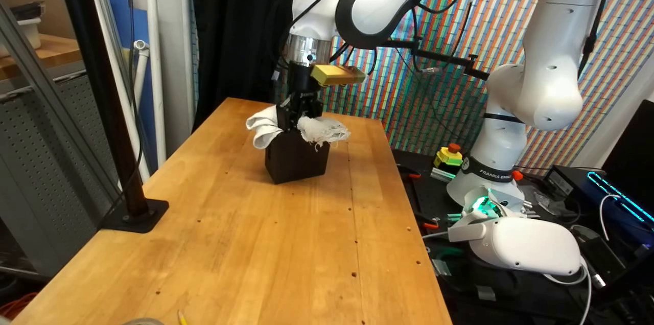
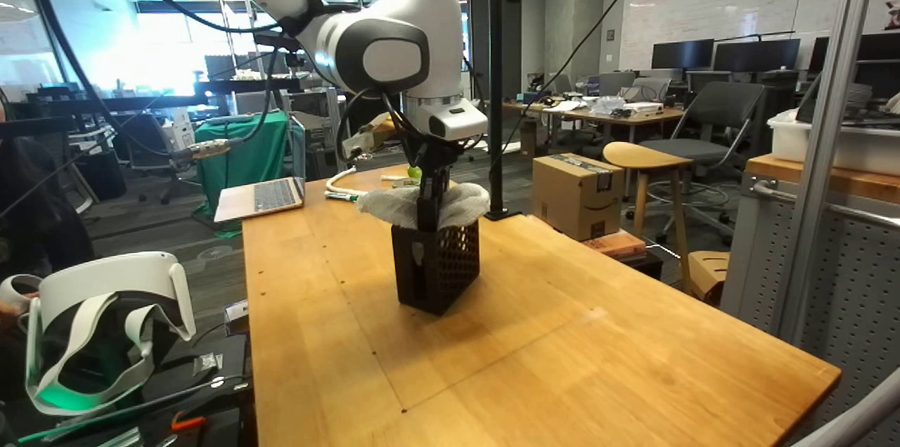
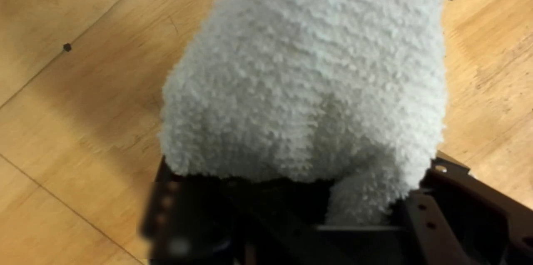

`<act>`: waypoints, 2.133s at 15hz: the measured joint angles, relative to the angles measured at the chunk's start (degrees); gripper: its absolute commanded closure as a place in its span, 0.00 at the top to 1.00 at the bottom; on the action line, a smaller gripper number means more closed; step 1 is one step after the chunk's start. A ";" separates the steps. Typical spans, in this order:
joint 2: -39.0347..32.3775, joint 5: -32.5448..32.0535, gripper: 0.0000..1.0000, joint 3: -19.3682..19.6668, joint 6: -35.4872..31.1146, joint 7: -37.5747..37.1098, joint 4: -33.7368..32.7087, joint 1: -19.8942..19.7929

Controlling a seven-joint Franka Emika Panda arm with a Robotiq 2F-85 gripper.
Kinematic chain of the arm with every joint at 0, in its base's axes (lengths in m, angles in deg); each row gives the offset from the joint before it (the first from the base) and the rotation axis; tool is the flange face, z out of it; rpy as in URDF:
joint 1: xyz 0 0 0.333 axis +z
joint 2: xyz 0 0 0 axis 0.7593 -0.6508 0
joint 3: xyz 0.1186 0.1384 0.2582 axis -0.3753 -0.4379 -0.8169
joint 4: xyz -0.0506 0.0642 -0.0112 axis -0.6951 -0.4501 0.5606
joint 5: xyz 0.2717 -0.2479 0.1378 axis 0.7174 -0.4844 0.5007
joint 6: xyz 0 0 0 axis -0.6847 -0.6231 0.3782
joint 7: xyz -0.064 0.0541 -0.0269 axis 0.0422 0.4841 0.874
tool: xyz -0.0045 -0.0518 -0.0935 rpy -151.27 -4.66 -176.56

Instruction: Pick up the towel and put it in the object

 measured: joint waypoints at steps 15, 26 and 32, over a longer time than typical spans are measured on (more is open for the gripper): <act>10.33 -9.79 1.00 -2.21 9.19 -4.32 0.42 2.95; 13.22 -21.94 0.05 -2.76 11.81 -9.10 0.38 2.43; 10.45 -21.73 0.04 -2.77 9.26 -9.09 0.34 2.43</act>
